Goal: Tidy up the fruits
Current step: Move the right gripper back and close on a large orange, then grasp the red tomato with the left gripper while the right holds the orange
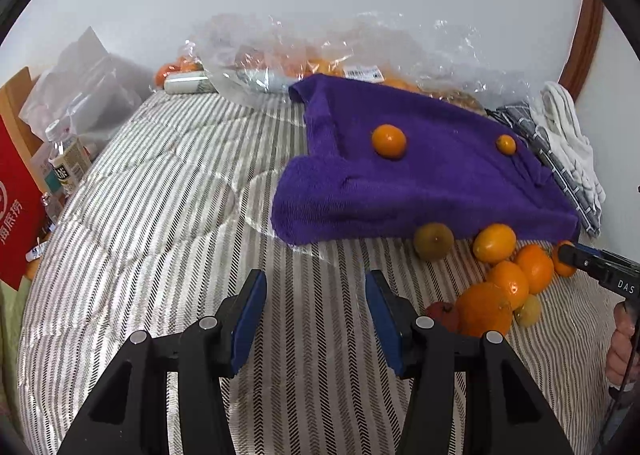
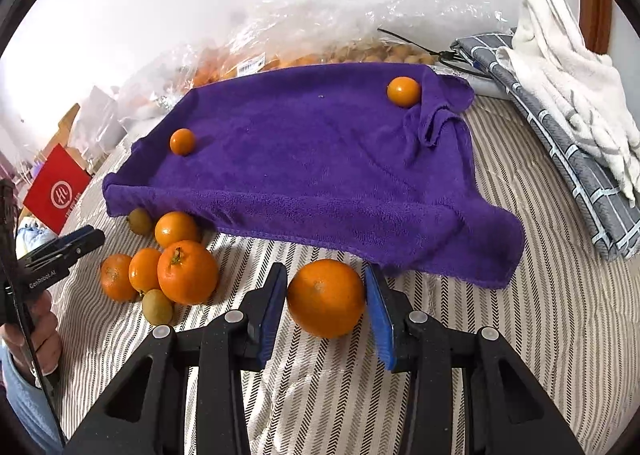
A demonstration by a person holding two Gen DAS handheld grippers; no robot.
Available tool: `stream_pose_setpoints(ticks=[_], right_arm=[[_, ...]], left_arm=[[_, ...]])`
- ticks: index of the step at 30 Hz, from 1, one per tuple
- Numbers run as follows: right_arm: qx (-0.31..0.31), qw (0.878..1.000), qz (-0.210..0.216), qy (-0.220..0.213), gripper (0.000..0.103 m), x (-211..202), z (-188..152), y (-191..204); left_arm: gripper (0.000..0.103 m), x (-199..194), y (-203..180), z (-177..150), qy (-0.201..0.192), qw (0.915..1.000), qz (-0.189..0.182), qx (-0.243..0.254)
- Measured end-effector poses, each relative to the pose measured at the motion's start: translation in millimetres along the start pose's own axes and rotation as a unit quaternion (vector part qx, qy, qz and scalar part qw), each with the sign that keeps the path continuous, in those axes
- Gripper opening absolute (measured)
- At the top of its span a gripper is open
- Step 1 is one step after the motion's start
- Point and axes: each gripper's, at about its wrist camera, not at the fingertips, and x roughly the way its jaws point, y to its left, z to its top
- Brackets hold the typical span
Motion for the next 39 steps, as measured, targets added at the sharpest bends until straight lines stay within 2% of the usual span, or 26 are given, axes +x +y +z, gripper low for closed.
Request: stream_pose_setpoints(ticks=[2,6,17,20,21,23,27,31,33,36,39], right_arm=[[-0.003,1.0,0.006,-0.002,0.047,2.0,-3.4,-0.9],[-0.017,1.0,0.002,-0.006,0.048,8.5,-9.0,6.6],[-0.044,0.998,-0.041,-0.008,0.049,10.9,-11.5,15.8],[-0.047,0.998,-0.039,-0.004,0.049,11.3,-10.5,15.6],[-0.044,0.998,-0.036,-0.004,0.048,11.0,-10.5,14.8],[-0.036,0.998,-0.043,-0.007,0.04,8.6,-11.3,10.7],[-0.037,0.998,-0.048,-0.01,0.04,6.8,-14.0,10.7],[-0.044,0.998,-0.046,-0.02,0.04,3.1,-16.1,13.0],[-0.044,0.998,-0.044,-0.021,0.04,2.6,-16.2,13.2],[-0.037,0.998,-0.041,-0.018,0.04,3.2,-15.3,10.4],[-0.032,0.999,-0.037,-0.016,0.04,3.3,-15.0,8.7]], left_arm=[[0.049,1.7,-0.8,-0.4,0.005,1.0,0.002,0.002],[0.049,5.0,-4.7,-0.9,0.012,0.9998,0.009,0.011],[0.049,6.2,-2.7,-0.9,0.011,0.9998,0.011,0.013],[0.049,6.6,-4.3,-1.0,0.012,0.9996,0.013,0.021],[0.049,6.5,-4.5,-1.1,0.012,0.9997,0.009,0.021],[0.049,5.4,-2.6,-0.8,0.012,0.9997,-0.015,0.017],[0.045,-3.2,-6.5,-5.8,0.008,0.9955,-0.092,0.018],[0.045,-7.8,-17.2,-10.8,0.002,0.9943,-0.096,0.046],[0.045,-8.5,-16.0,-12.2,0.006,0.9939,-0.103,0.04],[0.045,-11.1,-12.5,-13.5,0.014,0.9905,-0.133,0.03],[0.044,-11.7,-13.8,-17.7,0.019,0.9897,-0.137,0.035]])
